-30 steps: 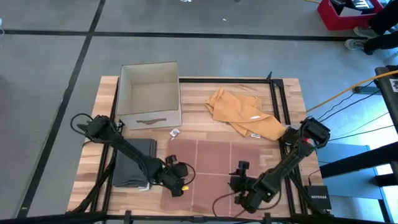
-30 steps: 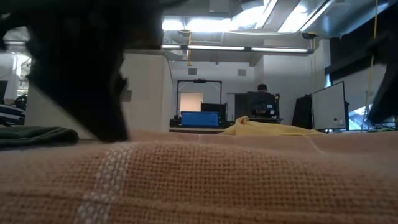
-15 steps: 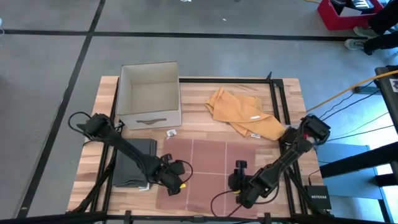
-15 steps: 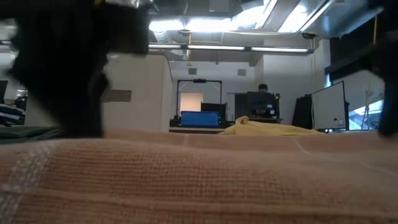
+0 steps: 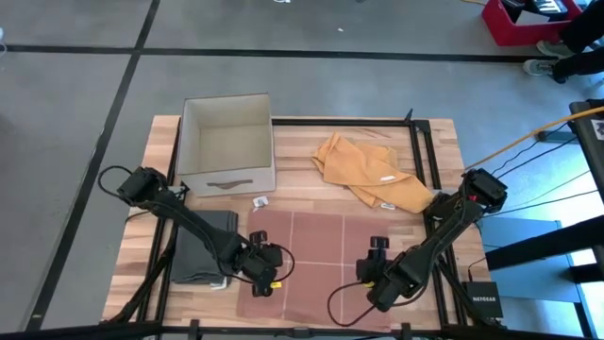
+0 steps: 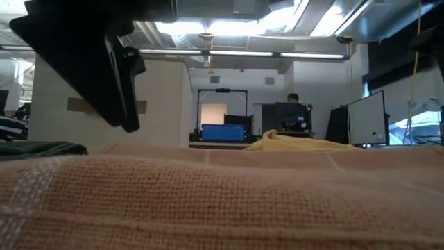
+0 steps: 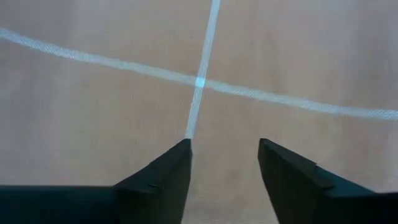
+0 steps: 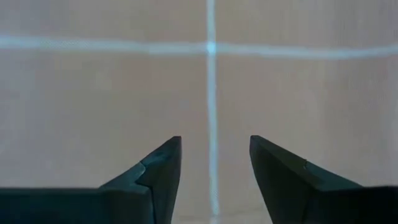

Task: Fold towel
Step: Fold the light orange towel

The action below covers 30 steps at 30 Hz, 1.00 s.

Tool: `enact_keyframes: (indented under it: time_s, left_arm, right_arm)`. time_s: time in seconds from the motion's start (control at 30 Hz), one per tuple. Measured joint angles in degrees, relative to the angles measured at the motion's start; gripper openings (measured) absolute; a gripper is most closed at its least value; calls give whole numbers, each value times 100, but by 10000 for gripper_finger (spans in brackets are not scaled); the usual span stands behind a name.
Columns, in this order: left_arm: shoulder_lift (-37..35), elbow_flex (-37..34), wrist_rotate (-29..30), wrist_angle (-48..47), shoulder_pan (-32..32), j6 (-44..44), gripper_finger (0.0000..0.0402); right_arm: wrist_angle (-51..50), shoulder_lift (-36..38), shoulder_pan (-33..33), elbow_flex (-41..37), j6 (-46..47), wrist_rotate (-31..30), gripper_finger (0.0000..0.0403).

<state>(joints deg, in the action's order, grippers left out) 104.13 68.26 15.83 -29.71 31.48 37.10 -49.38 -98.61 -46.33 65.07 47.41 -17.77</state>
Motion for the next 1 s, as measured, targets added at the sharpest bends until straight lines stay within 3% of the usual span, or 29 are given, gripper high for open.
enact_keyframes:
  time_s: [0.27, 0.43, 0.73, 1.0]
  left_arm:
    - [-3, -110, -279, -262, -137, -434, 241]
    - [-4, -163, -355, -698, -212, -754, 242]
    - [-7, -682, -775, -662, -234, -528, 240]
    - [-56, -633, -1120, -744, -276, -332, 240]
  right_arm:
    - [23, 9, 264, -286, -99, 527, 193]
    - [39, 9, 514, -519, -81, 897, 205]
    - [522, 9, 652, -822, -169, 1144, 273]
    - [572, 93, 425, -894, -118, 1176, 272]
